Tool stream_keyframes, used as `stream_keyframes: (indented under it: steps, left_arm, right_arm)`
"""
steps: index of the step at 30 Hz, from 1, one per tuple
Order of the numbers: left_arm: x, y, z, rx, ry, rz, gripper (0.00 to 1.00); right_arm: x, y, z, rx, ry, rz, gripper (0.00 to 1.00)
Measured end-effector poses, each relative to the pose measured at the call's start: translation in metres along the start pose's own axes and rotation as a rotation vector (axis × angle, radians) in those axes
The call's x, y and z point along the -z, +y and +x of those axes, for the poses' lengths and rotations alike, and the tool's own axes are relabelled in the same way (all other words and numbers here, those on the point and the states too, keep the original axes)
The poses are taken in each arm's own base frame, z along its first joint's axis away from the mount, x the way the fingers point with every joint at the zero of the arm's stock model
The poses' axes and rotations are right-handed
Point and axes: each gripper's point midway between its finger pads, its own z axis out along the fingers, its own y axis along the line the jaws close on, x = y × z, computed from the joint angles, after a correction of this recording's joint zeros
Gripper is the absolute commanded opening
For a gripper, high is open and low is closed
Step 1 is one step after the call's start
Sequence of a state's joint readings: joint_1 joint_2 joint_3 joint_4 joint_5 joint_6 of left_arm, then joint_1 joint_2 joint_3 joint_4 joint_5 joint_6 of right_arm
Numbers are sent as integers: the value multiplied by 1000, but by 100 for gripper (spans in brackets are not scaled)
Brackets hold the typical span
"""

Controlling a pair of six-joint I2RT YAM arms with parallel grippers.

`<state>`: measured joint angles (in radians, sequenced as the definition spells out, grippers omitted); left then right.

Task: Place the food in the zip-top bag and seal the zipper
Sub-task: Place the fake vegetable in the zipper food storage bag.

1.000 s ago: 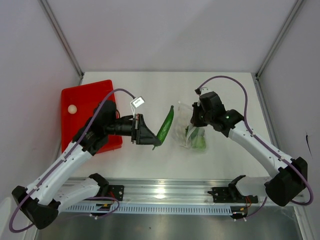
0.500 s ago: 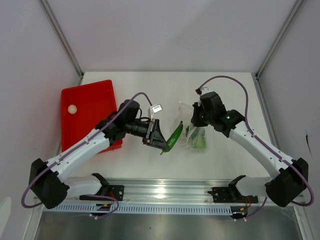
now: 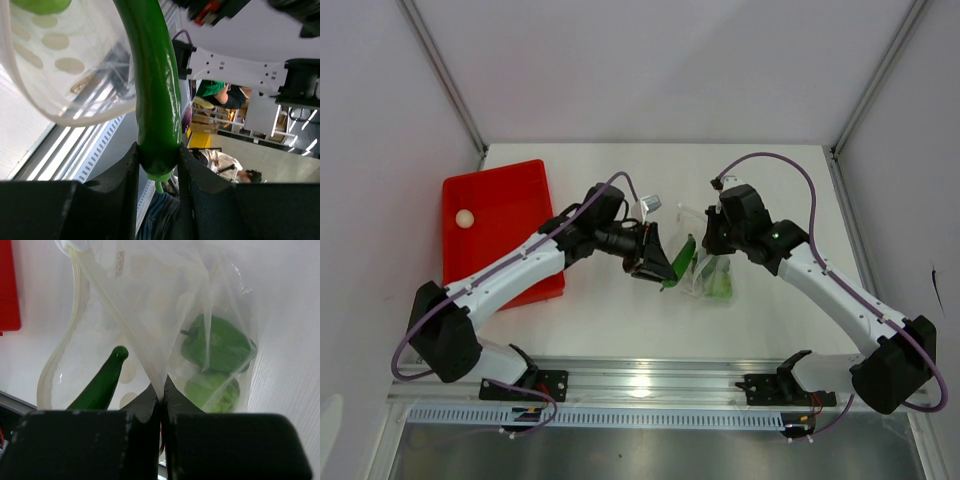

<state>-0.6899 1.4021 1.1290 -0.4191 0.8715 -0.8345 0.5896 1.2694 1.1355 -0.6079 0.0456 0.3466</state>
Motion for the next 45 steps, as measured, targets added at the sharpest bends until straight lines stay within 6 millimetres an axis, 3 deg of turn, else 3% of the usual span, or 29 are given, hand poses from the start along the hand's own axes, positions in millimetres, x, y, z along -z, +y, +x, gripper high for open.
stream_keyframes:
  steps: [7, 20, 21, 24, 26, 27, 36, 42, 45]
  left_arm:
    - [-4, -18, -37, -19, -65, -45, 2]
    - [-16, 22, -51, 65, -103, -201, 7]
    - [-17, 23, -51, 66, -104, -203, 9]
    - [-17, 25, -53, 68, -113, -215, 33]
    - [-17, 27, -55, 64, -124, -224, 93]
    - [-17, 26, -57, 63, -129, -225, 99]
    - [-10, 15, -66, 21, -184, -222, 99]
    - [21, -4, -70, -73, -318, -256, 99]
    - [45, -5, -73, -102, -420, -283, 99]
  right_arm:
    - [-1, -1, 3, 0, 7, 3, 0]
    - [0, -1, 2, 0, 1, 0, 0]
    - [0, -1, 2, 0, 1, 0, 0]
    - [0, -1, 2, 0, -1, -1, 0]
    - [0, -1, 2, 0, -1, -1, 0]
    - [1, -1, 2, 0, -2, -1, 0]
    - [2, 0, 1, -1, -6, -3, 0]
    - [2, 0, 0, -1, -8, -4, 0]
    - [2, 0, 0, 0, -7, -4, 0]
